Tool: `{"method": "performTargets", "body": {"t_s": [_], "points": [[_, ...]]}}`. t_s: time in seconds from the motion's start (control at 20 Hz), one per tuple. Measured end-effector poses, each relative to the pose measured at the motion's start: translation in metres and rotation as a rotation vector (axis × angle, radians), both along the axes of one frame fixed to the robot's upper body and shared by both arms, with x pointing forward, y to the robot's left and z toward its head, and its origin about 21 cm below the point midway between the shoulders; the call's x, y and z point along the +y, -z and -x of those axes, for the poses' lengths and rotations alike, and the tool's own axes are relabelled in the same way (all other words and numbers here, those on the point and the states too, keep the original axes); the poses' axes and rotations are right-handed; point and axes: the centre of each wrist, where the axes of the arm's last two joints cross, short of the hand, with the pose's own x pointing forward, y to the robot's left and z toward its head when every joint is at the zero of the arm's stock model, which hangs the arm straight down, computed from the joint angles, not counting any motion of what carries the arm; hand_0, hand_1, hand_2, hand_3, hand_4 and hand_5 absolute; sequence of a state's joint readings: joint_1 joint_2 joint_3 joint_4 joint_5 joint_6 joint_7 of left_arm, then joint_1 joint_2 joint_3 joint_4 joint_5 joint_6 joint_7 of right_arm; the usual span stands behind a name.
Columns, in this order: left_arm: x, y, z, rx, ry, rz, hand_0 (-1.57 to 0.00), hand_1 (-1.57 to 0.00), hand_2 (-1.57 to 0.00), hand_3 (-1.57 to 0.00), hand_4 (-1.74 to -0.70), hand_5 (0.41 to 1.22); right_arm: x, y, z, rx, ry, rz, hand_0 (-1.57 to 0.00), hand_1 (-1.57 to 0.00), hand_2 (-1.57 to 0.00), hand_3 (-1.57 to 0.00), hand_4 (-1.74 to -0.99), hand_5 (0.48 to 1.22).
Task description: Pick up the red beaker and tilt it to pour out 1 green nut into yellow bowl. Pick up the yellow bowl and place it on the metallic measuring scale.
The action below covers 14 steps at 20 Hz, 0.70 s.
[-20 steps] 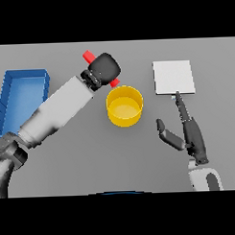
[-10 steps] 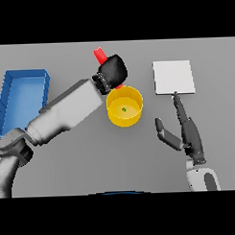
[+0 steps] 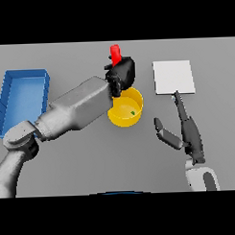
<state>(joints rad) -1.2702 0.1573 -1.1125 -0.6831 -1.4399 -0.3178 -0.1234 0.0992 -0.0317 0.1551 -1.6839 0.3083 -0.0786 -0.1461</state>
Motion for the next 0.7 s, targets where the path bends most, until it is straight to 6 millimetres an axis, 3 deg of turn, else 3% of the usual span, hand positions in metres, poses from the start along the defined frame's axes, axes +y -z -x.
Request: {"method": "performTargets", "body": {"t_s": [0.15, 0.35, 0.45, 0.55, 0.7], "points": [[-0.005, -0.004, -0.003, -0.019, 0.001, -0.044, -1.57, -1.57, -1.57, -1.57, -1.73, 1.221, 0.003, -0.003, -0.001, -0.017, -0.014, -0.002, 0.00, 0.00, 0.00, 0.00, -1.035, 0.685], [-0.005, -0.043, -0.020, -0.052, 0.005, 0.024, -1.57, -1.57, -1.57, -1.57, -1.73, 1.221, 0.003, -0.002, 0.000, -0.012, -0.015, -0.012, 0.00, 0.00, 0.00, 0.00, -1.030, 0.683], [0.000, -0.075, -0.029, -0.080, -0.027, 0.057, -1.57, -1.57, -1.57, -1.57, -1.73, 1.221, 0.003, -0.003, 0.002, -0.024, -0.015, 0.011, 0.00, 0.00, 0.00, 0.00, -1.023, 0.682], [0.008, -0.100, -0.039, -0.093, -0.088, 0.152, -1.57, -1.57, -1.57, -1.02, -1.73, 1.221, 0.004, 0.000, -0.001, -0.009, -0.004, 0.023, 0.00, 0.00, 0.00, 0.00, -1.028, 0.680], [0.036, -0.138, -0.059, -0.077, -0.171, 0.313, -1.57, -1.57, -1.57, -1.29, -1.73, 1.221, 0.003, -0.001, -0.002, 0.000, -0.005, 0.004, 0.00, 0.00, 0.00, 0.00, -1.001, 0.683]]}}
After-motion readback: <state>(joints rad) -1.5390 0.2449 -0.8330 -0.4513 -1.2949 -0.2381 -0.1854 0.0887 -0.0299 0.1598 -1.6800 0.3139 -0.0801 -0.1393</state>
